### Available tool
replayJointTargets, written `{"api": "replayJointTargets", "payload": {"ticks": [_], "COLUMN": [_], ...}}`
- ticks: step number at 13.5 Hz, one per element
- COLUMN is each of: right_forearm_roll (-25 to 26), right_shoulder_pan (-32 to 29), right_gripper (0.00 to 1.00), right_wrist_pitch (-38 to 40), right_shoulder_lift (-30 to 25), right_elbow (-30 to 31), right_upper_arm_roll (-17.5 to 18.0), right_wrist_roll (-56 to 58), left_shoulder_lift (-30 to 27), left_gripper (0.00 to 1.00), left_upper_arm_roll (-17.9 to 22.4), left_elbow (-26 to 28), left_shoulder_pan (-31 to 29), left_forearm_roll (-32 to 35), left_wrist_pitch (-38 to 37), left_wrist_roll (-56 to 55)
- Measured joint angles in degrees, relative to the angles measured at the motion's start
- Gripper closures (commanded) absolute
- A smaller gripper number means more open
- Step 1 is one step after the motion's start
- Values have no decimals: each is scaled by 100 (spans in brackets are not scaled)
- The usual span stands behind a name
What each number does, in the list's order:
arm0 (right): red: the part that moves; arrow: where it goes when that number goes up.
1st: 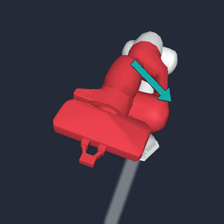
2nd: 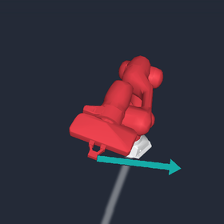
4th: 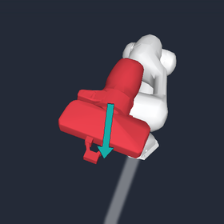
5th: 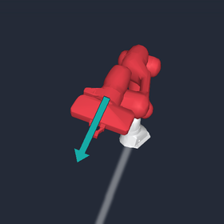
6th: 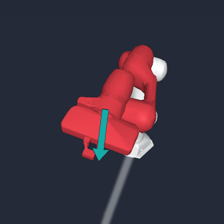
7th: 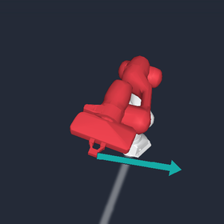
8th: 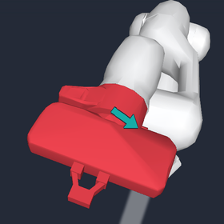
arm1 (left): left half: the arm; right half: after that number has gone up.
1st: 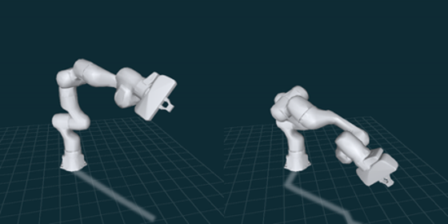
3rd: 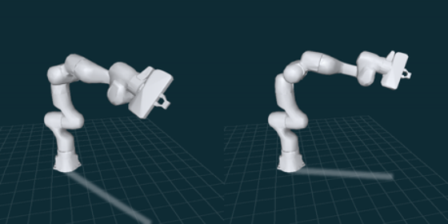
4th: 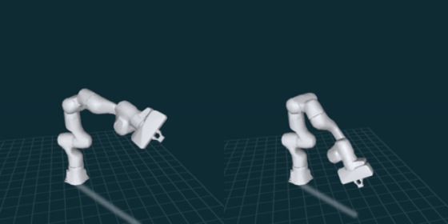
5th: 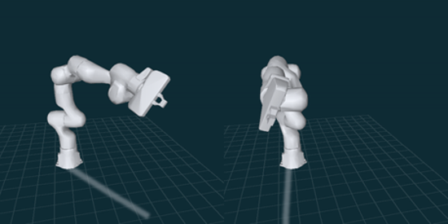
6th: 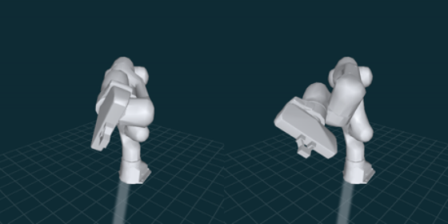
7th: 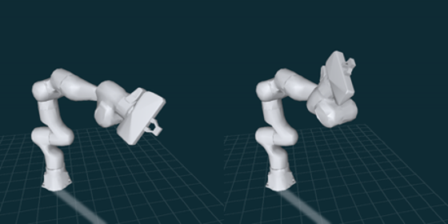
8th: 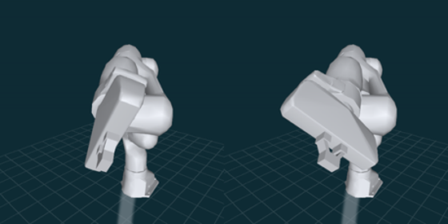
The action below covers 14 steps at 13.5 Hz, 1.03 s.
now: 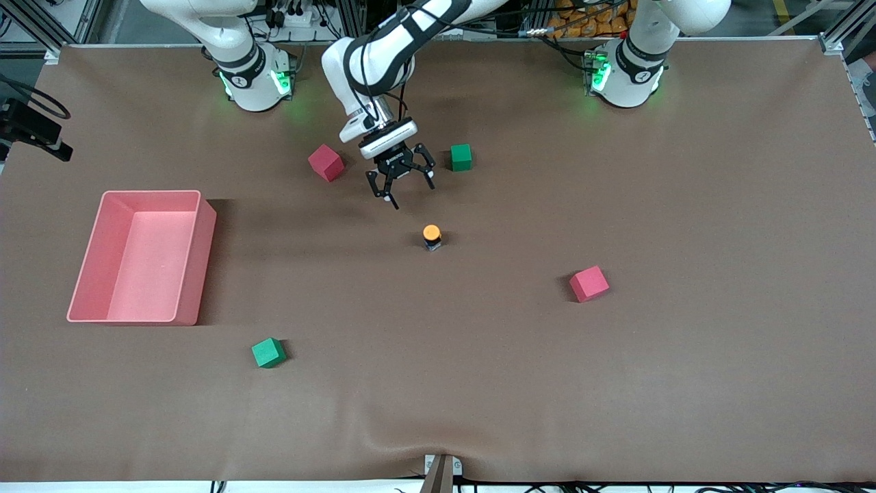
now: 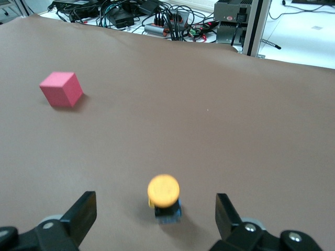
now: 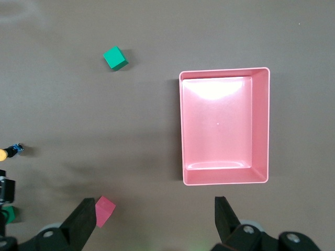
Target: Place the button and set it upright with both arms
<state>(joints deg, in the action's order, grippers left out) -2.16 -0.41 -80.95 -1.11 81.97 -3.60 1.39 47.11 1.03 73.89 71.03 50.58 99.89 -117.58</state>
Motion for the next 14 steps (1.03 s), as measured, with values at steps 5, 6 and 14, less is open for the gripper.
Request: {"api": "replayJointTargets", "payload": {"ticks": [5, 6, 14], "right_forearm_roll": [1, 16, 97], "right_shoulder_pan": [117, 181, 217], "right_gripper": [0, 0, 0], "right_wrist_pitch": [-18, -66, -143], "right_shoulder_lift": [1, 4, 30], "right_elbow": [2, 5, 27], "right_upper_arm_roll": [68, 71, 22], "right_wrist_roll": [1, 1, -1], "left_shoulder_lift": [-771, -909, -1619], "left_gripper": [0, 0, 0], "left_upper_arm_roll": [4, -1, -747], "left_elbow": [-22, -23, -33], "left_shoulder_pan": [-905, -1126, -3093], "left_forearm_roll": [-719, -849, -1989], "left_wrist_pitch": [-2, 5, 449], "left_wrist_roll": [1649, 1982, 4184]}}
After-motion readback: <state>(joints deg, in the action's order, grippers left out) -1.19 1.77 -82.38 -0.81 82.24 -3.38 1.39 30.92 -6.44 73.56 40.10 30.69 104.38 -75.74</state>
